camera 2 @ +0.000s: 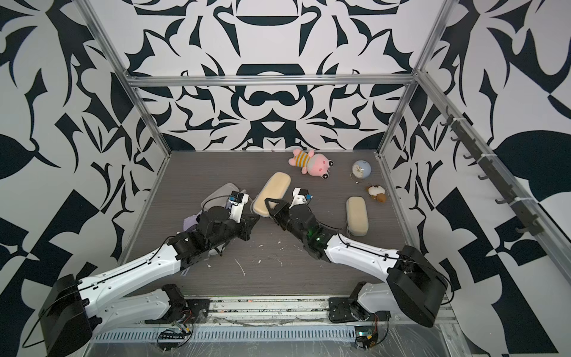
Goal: Put umbrellas into zippered umbrella sleeves
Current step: Zip the zipper on the umbrella sleeve.
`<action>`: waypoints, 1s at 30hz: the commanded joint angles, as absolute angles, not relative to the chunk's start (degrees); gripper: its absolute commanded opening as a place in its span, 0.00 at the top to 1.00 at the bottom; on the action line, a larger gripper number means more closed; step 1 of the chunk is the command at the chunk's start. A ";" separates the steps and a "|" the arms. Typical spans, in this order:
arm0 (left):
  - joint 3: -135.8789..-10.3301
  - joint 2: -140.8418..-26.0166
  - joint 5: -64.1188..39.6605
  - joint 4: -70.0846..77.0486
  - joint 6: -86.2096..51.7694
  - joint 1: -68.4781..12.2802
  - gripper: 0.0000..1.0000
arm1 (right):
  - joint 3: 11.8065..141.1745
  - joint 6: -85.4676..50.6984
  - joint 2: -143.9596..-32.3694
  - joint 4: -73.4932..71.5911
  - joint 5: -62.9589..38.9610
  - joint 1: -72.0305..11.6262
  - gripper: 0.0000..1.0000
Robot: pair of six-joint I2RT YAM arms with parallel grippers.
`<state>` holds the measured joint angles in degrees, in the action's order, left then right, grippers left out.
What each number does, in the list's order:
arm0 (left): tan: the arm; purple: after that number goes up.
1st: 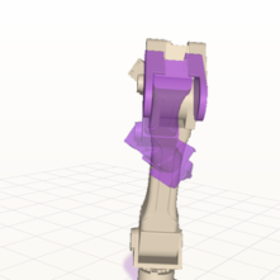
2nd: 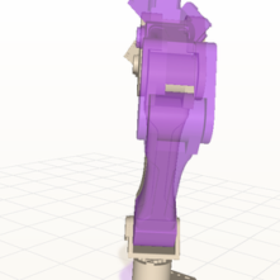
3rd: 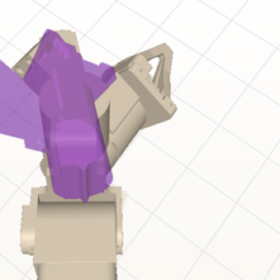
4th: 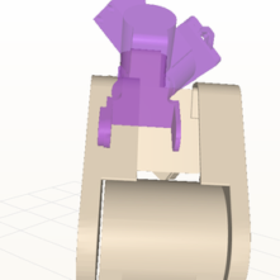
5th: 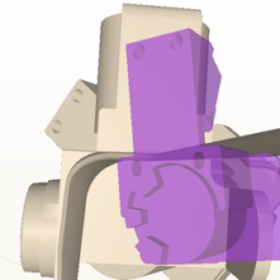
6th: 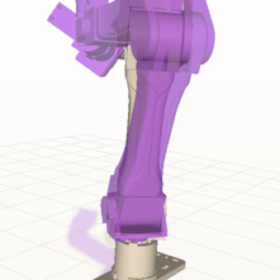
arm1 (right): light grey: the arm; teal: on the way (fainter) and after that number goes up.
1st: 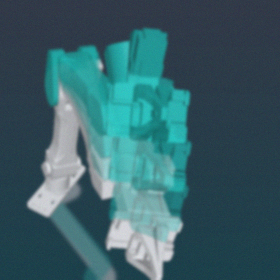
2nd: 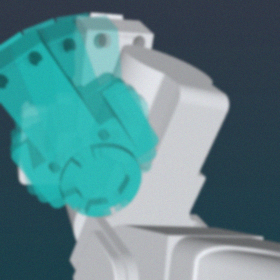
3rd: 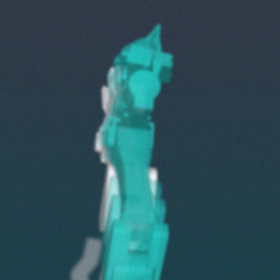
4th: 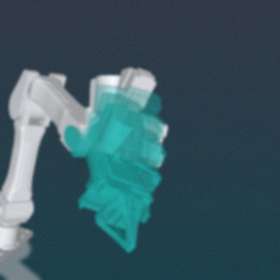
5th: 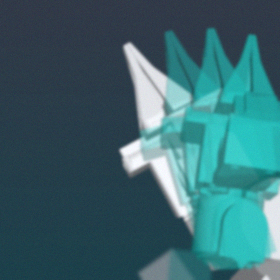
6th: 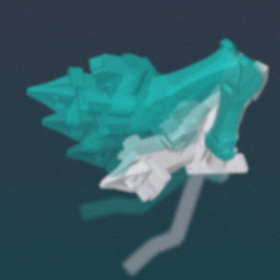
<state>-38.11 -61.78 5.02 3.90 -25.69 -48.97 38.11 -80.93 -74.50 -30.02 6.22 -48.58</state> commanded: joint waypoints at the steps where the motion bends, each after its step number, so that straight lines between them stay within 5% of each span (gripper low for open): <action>1: -41.67 -62.99 3.32 3.91 -25.20 -48.69 1.00 | 38.28 -80.00 -72.93 -34.75 7.91 -49.43 1.00; 17: -44.75 -70.02 3.99 3.56 -26.60 -52.91 1.00 | 38.66 -80.38 -74.51 -34.57 12.34 -49.51 1.00; 30: -43.48 -66.07 -5.04 -7.51 -23.09 -36.32 1.00 | 36.39 -77.39 -67.19 -27.23 7.27 -47.46 1.00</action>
<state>-42.46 -66.65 -6.48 -1.61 -25.08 -41.32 36.03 -79.75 -70.28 -25.19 8.60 -47.72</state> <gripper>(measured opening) 0.043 0.213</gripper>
